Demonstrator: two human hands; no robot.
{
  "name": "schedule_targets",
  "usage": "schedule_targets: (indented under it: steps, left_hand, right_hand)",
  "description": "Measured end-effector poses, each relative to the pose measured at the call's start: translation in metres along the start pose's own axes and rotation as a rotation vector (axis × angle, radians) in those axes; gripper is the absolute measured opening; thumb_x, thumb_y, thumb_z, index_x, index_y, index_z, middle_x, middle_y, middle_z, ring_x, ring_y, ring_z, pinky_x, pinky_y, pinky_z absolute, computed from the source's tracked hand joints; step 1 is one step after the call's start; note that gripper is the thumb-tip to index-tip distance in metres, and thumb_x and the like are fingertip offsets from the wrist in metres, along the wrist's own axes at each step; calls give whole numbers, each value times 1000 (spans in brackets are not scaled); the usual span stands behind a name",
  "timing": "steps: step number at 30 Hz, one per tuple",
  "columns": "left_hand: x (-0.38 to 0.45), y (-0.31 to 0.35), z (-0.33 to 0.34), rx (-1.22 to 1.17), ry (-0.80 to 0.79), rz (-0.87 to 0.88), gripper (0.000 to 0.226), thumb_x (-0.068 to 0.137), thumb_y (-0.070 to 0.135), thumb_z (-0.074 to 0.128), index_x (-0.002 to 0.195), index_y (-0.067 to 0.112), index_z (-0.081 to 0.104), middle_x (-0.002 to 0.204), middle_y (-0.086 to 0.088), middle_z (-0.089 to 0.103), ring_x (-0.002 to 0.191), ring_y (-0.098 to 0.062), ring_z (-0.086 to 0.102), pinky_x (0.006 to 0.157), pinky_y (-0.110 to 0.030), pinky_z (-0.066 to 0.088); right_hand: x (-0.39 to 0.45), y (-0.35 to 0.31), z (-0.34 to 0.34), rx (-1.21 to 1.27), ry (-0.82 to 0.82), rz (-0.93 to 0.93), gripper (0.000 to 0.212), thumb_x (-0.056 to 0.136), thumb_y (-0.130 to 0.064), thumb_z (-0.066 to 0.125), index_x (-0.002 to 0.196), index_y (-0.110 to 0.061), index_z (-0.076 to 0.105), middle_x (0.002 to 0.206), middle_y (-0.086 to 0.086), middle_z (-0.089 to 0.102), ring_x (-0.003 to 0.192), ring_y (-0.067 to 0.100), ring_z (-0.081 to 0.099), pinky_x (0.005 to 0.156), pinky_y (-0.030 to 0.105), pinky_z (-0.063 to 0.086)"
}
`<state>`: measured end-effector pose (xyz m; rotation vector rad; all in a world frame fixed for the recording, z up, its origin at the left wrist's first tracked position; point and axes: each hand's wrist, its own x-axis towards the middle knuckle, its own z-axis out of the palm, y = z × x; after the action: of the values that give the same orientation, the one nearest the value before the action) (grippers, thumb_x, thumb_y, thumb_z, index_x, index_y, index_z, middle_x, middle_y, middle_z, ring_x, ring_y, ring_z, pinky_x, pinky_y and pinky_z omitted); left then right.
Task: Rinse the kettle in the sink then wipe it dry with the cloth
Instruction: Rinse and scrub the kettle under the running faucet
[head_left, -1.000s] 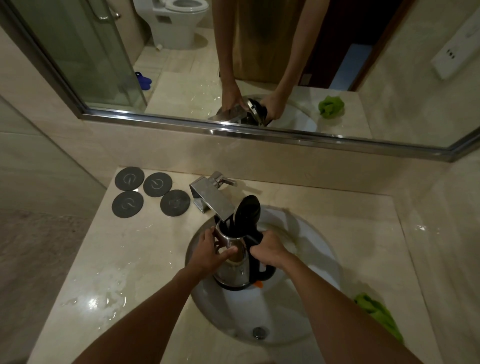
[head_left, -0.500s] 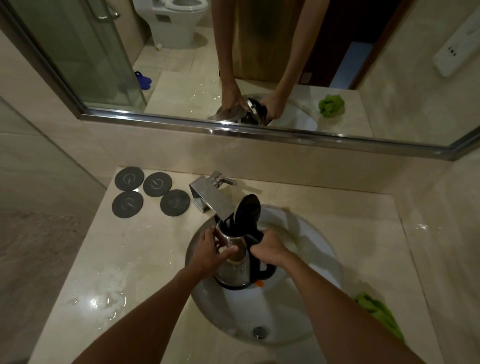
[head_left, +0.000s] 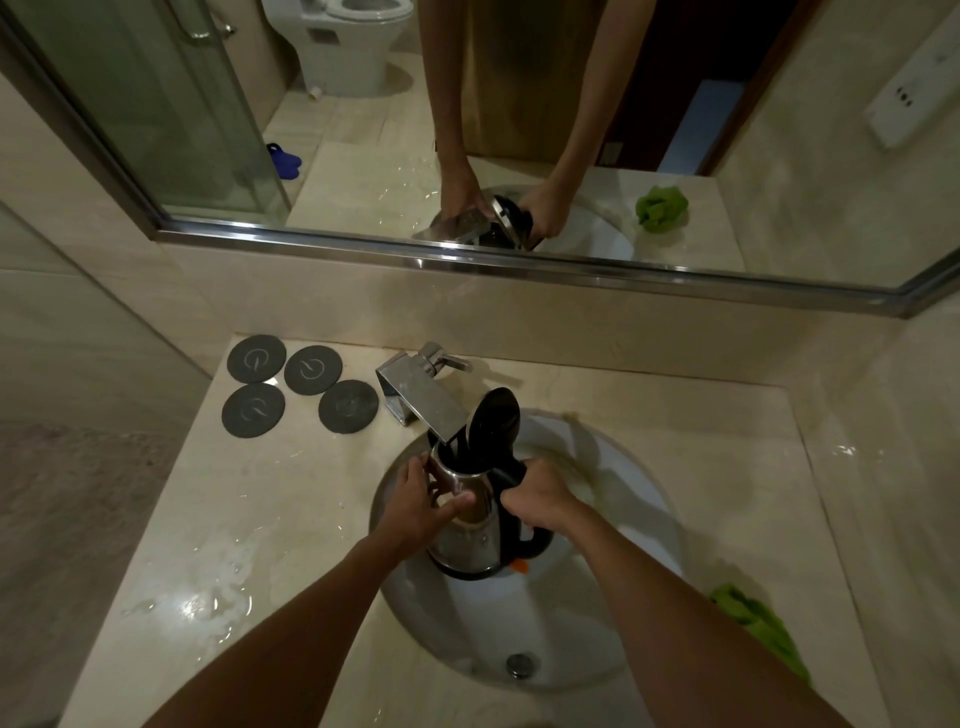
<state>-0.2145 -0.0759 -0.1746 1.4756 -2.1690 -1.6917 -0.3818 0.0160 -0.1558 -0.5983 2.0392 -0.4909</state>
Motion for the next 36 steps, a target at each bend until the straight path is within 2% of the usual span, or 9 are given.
schedule_targets:
  steps: [2,5,8,14,19,23,27,33,36]
  left_hand:
    - [-1,2,-1,7,6,1,98,70,46,77,146,14,24,148,-11,31,130,-27,43,102,-42,45]
    - [-3,5,-2,6,19,22,87,74,40,77,141,12,30,143,-10,34,128,-26,44,98,-33,45]
    - [-5,7,-2,5,36,41,75,75,33,77,134,11,35,136,-9,40,115,-14,47,91,-22,43]
    - [-7,11,-2,27,53,46,78,76,31,77,137,10,33,139,-9,38,109,-7,39,91,-20,39]
    - [-7,12,-4,19,52,32,84,75,32,78,140,9,31,142,-11,36,117,-15,45,95,-23,41]
    - [-5,16,-6,38,58,51,86,75,32,78,143,11,29,145,-9,34,128,-19,41,95,-20,34]
    - [-1,18,-6,39,58,63,86,75,31,78,143,10,29,144,-10,35,126,-18,41,94,-18,34]
    - [2,18,-5,45,69,54,88,76,31,77,144,11,26,147,-11,31,131,-23,40,93,-19,34]
    - [5,19,-5,52,82,55,88,75,35,77,143,10,27,145,-12,33,125,-20,43,88,-14,37]
  right_hand:
    - [0,0,0,-5,6,-2,16,73,-11,64,89,-8,63,72,7,63,63,21,63,51,26,46]
    - [0,-1,-1,-4,-1,-15,10,75,-10,65,85,-10,63,71,7,63,63,20,63,52,27,47]
    - [0,-2,-2,-2,-7,-29,6,76,-10,65,80,-12,61,70,6,63,63,20,62,54,28,47]
    - [1,-1,-2,-6,2,-41,9,74,-10,65,83,-9,64,71,8,65,65,23,65,54,29,49]
    - [3,-3,-2,-24,18,-65,5,76,-12,65,80,-9,65,69,8,66,61,23,66,50,27,47]
    - [6,-2,1,-30,25,-59,8,75,-13,64,81,-8,65,73,14,70,60,26,69,46,28,49]
    - [8,-4,-1,-38,11,-45,3,77,-13,63,77,-11,62,69,12,68,59,25,67,46,25,44]
    - [13,-5,-3,-33,5,-42,2,77,-14,63,78,-12,63,71,8,66,62,22,65,50,26,43]
    - [15,-5,-4,-25,11,-47,4,77,-15,65,81,-13,64,74,7,67,67,21,65,52,26,43]
